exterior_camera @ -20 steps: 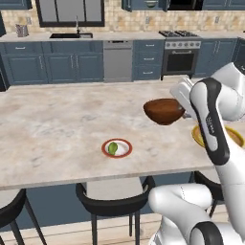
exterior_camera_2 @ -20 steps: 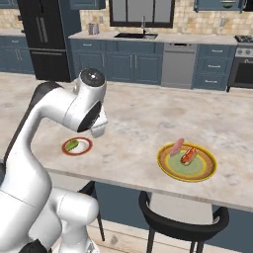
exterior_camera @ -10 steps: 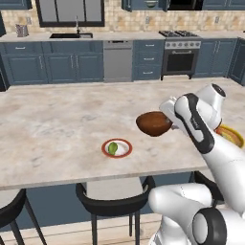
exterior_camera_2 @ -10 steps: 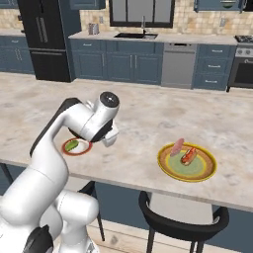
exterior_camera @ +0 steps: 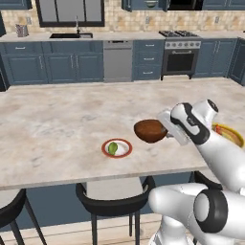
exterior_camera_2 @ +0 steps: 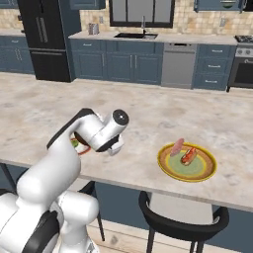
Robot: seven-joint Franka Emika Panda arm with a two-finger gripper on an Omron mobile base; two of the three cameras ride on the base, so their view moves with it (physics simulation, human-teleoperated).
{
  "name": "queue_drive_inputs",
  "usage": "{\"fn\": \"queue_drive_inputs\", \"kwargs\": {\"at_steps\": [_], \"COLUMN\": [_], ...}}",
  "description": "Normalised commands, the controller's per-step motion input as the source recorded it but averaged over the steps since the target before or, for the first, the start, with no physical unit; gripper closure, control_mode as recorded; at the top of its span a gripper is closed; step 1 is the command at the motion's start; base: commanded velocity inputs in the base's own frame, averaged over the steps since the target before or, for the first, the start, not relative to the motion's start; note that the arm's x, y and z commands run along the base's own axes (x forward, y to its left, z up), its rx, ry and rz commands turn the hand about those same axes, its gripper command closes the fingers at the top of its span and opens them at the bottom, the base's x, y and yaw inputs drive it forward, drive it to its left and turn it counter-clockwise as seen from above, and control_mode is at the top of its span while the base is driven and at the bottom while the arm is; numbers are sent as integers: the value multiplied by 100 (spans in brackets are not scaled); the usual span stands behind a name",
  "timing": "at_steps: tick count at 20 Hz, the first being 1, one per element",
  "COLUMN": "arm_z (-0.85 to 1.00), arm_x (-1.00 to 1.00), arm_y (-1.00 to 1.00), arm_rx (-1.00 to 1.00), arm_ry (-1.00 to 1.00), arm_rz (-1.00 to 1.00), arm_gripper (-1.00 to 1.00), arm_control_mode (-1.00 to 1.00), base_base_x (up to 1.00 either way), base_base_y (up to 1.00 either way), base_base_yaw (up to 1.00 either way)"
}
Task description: Take the smaller bowl and place it next to the appetizer plate on the dining counter , and place the larger bowl next to the plate with cooked food.
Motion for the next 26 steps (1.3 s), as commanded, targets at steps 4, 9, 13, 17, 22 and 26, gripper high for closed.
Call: {"fn": "queue_drive_inputs", "kwargs": {"at_steps": [4, 9, 13, 17, 22, 26], "arm_z": [-37, -39, -41, -33, -33, -26], "arm_x": [32, 16, 20, 34, 33, 17], "arm_y": [0, 0, 0, 0, 0, 0], "arm_rx": [5, 3, 3, 4, 4, 4], "arm_ry": [1, 6, 5, 0, 0, 0], "arm_rz": [0, 0, 0, 0, 0, 0], "arm_gripper": [100, 100, 100, 100, 100, 100], "arm_control_mode": [-100, -100, -100, -100, -100, -100], "base_base_x": [0, 0, 0, 0, 0, 0], "base_base_y": [0, 0, 0, 0, 0, 0], "base_base_yaw": [0, 0, 0, 0, 0, 0]}}
